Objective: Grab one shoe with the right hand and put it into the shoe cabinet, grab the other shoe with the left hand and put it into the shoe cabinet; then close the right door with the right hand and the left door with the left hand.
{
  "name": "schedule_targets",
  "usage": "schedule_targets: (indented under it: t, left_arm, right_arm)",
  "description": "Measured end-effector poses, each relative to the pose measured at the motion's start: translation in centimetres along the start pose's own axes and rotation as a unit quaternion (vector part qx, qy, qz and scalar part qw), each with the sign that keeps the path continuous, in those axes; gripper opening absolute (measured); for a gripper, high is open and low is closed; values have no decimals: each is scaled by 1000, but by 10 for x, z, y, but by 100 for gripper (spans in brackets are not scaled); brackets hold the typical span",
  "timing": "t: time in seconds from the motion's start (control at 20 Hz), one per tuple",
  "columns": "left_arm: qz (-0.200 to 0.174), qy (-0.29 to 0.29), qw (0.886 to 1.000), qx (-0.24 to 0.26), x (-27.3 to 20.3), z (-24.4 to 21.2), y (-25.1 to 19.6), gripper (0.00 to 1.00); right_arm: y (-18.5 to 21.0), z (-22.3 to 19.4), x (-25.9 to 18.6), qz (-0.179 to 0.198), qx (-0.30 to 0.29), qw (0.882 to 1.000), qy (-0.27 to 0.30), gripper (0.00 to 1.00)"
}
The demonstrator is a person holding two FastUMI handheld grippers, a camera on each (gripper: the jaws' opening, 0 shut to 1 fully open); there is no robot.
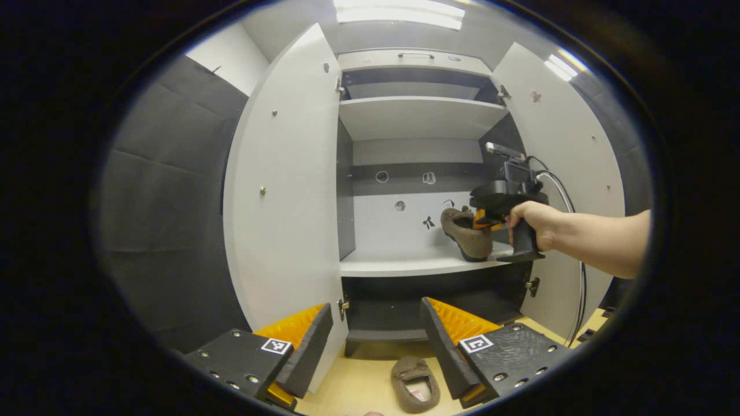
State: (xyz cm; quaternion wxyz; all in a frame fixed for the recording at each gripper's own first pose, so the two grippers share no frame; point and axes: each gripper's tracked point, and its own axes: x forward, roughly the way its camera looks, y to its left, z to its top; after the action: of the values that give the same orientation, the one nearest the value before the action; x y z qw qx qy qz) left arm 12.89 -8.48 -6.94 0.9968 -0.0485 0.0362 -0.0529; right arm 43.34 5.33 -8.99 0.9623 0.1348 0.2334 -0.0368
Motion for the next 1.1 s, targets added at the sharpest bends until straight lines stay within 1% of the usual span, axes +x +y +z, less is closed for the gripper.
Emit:
schedule_targets:
  t: [0.05, 0.15, 0.2, 0.25, 0.3, 0.45, 0.65, 0.75, 0.8, 0.85, 0.9, 1.0, 1.05, 1.1]
  left_arm:
    - [0, 2, 1000, 0, 1, -2, 0, 96]
    - [-1, 5, 1000, 0, 2, -5, 0, 96]
    - [-2, 5, 1000, 1, 3, -5, 1, 89]
    - [-4, 6, 1000, 0, 3, -6, 0, 89]
    - [-7, 6, 1000, -1, 5, -7, -1, 96]
    - [-18, 12, 1000, -4, 11, -15, -5, 96]
    - [-41, 44, 998, 1, 24, -45, -9, 96]
    - [-54, 67, 996, 9, 33, -69, -12, 96]
    - [-62, 85, 994, 12, 36, -85, -14, 96]
    - [-68, 100, 993, 15, 37, -103, -17, 96]
    - [-73, 116, 990, 16, 39, -118, -20, 89]
    - [-83, 148, 985, 15, 43, -149, -25, 89]
    - [-88, 164, 982, 15, 43, -166, -28, 89]
    - [-90, 182, 979, 15, 43, -180, -30, 89]
  right_arm:
    - [1, -2, 0, -1, 3, 1000, 1, 0]
    - [2, -1, 1, 0, 4, 1000, 4, 10]
    - [2, 1, 3, -2, 3, 1000, -2, 11]
    - [3, 6, -1, 1, 2, 1000, -13, 29]
    - [4, 14, -6, 2, -1, 1000, -31, 47]
    - [12, 36, -39, 17, -28, 995, -91, 99]
    - [20, 39, -103, 41, -98, 984, -146, 98]
    - [18, 34, -136, 46, -119, 977, -169, 98]
    - [19, 29, -149, 52, -123, 976, -173, 98]
    - [19, 22, -164, 59, -126, 974, -178, 100]
    - [16, 15, -178, 63, -129, 973, -179, 98]
    - [12, 5, -205, 67, -148, 968, -191, 98]
    - [10, 0, -217, 68, -162, 964, -200, 100]
    - [9, -7, -228, 68, -173, 961, -205, 98]
